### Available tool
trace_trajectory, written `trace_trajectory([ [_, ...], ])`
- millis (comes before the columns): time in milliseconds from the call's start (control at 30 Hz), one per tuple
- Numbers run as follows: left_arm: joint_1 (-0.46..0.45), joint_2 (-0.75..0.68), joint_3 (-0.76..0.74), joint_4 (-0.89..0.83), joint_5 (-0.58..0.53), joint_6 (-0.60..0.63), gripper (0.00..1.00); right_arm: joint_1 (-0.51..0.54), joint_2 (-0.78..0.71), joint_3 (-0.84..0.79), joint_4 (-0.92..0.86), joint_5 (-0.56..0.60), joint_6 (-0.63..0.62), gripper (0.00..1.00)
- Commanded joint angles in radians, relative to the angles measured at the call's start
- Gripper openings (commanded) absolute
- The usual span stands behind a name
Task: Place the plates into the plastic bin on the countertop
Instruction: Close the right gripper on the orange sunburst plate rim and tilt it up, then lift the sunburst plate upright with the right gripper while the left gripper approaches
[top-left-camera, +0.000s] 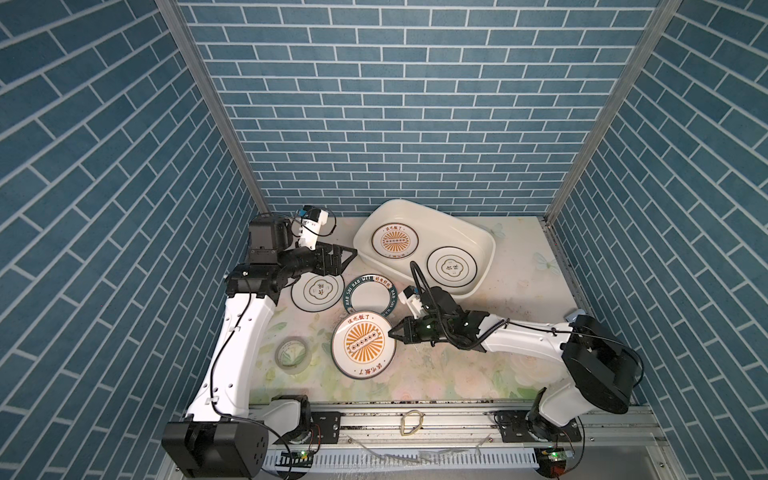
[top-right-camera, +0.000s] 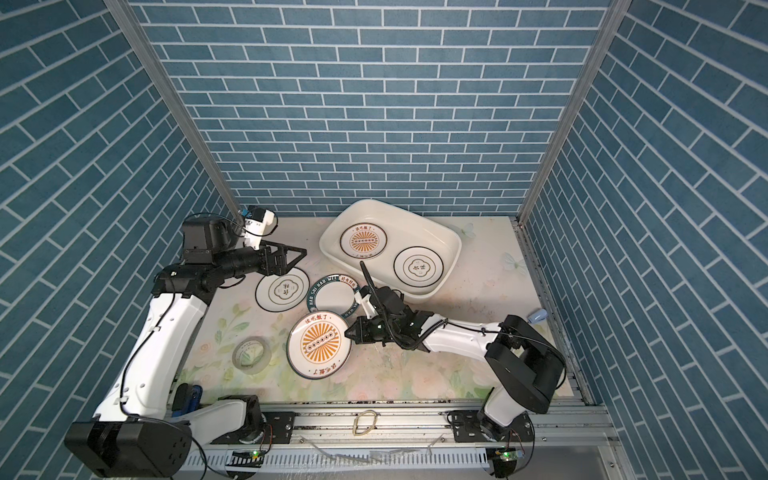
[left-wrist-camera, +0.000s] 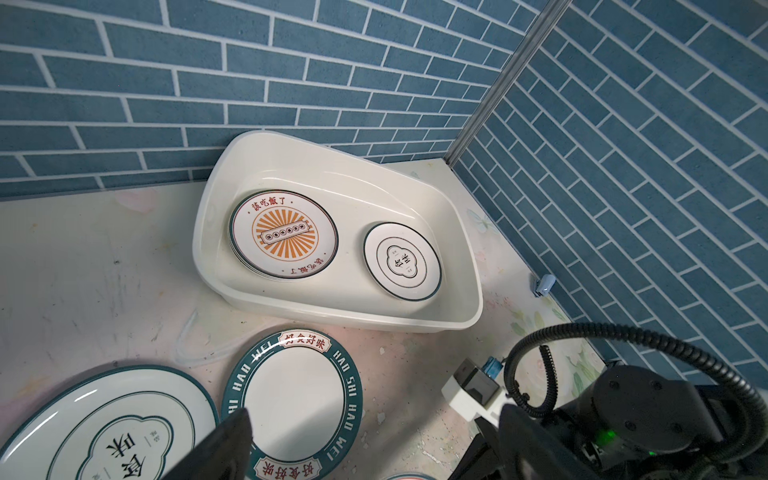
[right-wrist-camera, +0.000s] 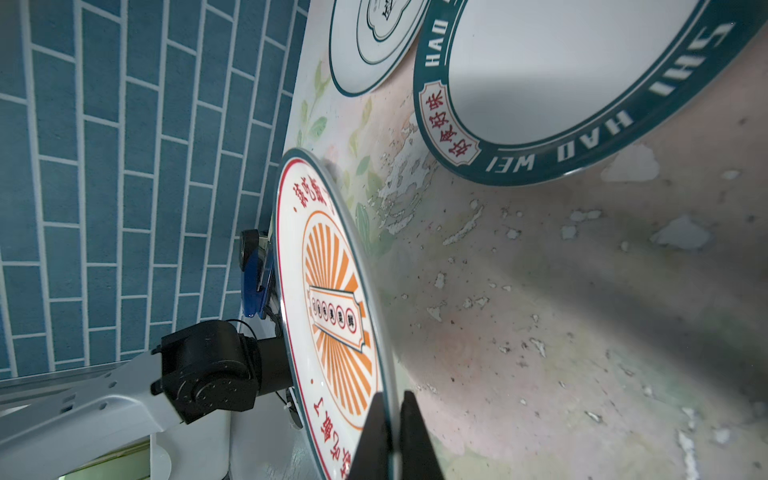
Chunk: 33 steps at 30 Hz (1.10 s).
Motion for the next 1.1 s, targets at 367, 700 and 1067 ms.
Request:
trace_trajectory([
  [367,-0.046,0.123,0.17,-0.14,0.061,0.137,0.93,-0.218,-0.277,0.064,-0.266,-0.008,-0.111,0.0],
  [700,-0.094,0.319,0.326,-0.133,0.113,-0.009,0.91,-0.385,-0.391,0.11,-0.43,-0.03,-0.134,0.0],
  [1067,-0.157,0.387,0.24,-0.012,0.21,-0.135,0.9,-0.49,-0.412,0.16,-0.525,-0.042,-0.13,0.0],
])
